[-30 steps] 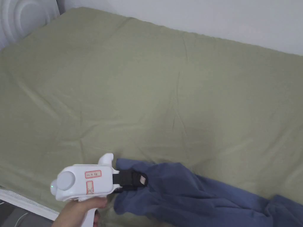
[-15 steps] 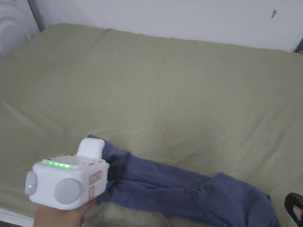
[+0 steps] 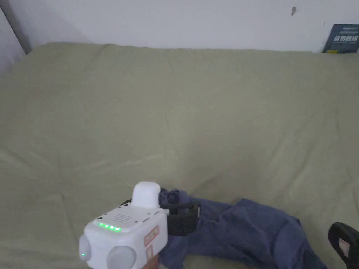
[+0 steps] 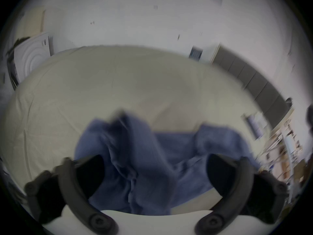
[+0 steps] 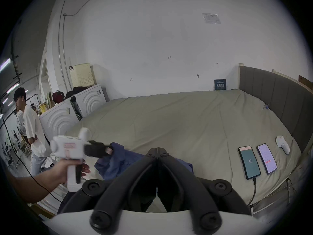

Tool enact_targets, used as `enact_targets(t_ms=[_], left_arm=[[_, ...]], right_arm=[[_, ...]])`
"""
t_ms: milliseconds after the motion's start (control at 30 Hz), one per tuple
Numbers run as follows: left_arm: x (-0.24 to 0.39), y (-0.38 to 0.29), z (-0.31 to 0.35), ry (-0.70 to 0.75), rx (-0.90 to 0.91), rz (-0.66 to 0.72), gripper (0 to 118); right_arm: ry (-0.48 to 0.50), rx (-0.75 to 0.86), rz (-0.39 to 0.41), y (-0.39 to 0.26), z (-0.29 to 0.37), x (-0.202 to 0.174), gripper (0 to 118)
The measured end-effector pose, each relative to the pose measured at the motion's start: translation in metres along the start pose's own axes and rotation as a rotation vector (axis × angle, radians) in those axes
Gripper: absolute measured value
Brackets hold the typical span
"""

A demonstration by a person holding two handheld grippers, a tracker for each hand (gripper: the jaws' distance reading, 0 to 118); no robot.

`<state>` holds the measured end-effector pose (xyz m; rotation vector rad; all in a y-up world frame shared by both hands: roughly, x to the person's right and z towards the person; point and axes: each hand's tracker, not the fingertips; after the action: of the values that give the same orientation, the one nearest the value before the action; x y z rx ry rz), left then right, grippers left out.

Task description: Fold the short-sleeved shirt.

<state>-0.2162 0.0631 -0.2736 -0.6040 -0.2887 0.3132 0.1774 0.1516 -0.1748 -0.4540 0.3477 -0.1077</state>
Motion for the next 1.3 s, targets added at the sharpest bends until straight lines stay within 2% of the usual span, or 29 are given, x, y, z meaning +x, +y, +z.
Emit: enact_targets(t_ms=[67, 133, 167, 200, 233, 267, 333, 400, 533, 600, 700, 767, 867, 900, 1067, 1133, 1167, 1200, 1233, 1267, 1300], left_arm=[[-0.014, 0.012, 0.026, -0.033, 0.026, 0.048, 118], [-0.041, 0.017, 0.041, 0.041, 0.036, 0.144, 118], [-0.056, 0.018, 0.041, 0.041, 0.006, 0.194, 112], [-0.070, 0.019, 0.037, 0.006, -0.024, 0.249, 84], [-0.080, 0.016, 0.034, -0.033, -0.044, 0.290, 27], [-0.083, 0.013, 0.028, -0.051, -0.033, 0.300, 2], [-0.083, 0.005, 0.009, -0.005, -0.069, 0.262, 2], [-0.081, -0.004, -0.014, -0.061, -0.157, 0.266, 2], [-0.053, -0.030, -0.059, -0.058, -0.284, 0.260, 2], [-0.026, -0.044, -0.074, -0.123, -0.316, 0.277, 2], [0.017, -0.055, -0.096, -0.220, -0.350, 0.199, 2], [0.035, -0.063, -0.105, -0.160, -0.394, 0.141, 2], [0.031, -0.062, -0.107, -0.113, -0.322, 0.177, 2], [0.034, -0.057, -0.100, -0.083, -0.285, 0.151, 2], [0.054, -0.027, -0.014, 0.005, -0.073, -0.135, 2], [0.056, -0.027, 0.009, 0.202, -0.029, -0.305, 2], [0.051, -0.028, 0.016, 0.250, -0.014, -0.350, 2], [0.044, -0.027, 0.023, 0.250, -0.016, -0.334, 2], [0.035, -0.022, 0.028, 0.213, -0.027, -0.278, 6], [0.026, -0.019, 0.032, 0.172, -0.035, -0.204, 30], [0.015, -0.016, 0.038, 0.129, -0.039, -0.139, 65]], right_arm=[[0.005, 0.007, -0.009, -0.001, 0.000, -0.001, 0], [0.010, 0.007, -0.018, -0.003, 0.000, -0.002, 0], [0.013, 0.006, -0.022, -0.005, -0.001, -0.003, 0], [0.017, 0.004, -0.026, -0.007, -0.002, -0.004, 0], [0.019, -0.001, -0.030, -0.009, -0.003, -0.004, 0], [0.022, -0.006, -0.034, -0.010, -0.004, -0.005, 0], [0.026, -0.013, -0.041, -0.012, -0.005, -0.006, 0], [0.024, -0.015, -0.043, -0.012, -0.004, -0.006, 0], [0.010, -0.012, -0.048, -0.012, -0.001, -0.001, 0], [0.001, -0.013, -0.051, -0.011, -0.001, 0.004, 0], [-0.015, -0.015, -0.058, -0.011, -0.001, 0.011, 0], [-0.020, -0.017, -0.064, -0.012, -0.002, 0.016, 0], [-0.029, -0.018, -0.063, -0.011, -0.004, 0.020, 0], [-0.031, -0.019, -0.058, -0.011, -0.004, 0.021, 0], [-0.038, -0.007, -0.017, -0.011, -0.002, 0.017, 0], [-0.046, -0.005, 0.001, -0.012, -0.001, 0.014, 0], [-0.047, -0.004, 0.003, -0.013, 0.000, 0.013, 0], [-0.045, -0.003, 0.003, -0.013, 0.001, 0.012, 0], [-0.043, -0.003, 0.001, -0.014, 0.002, 0.012, 0], [-0.043, -0.003, 0.000, -0.015, 0.003, 0.010, 0], [-0.042, -0.004, 0.000, -0.016, 0.004, 0.009, 0]])
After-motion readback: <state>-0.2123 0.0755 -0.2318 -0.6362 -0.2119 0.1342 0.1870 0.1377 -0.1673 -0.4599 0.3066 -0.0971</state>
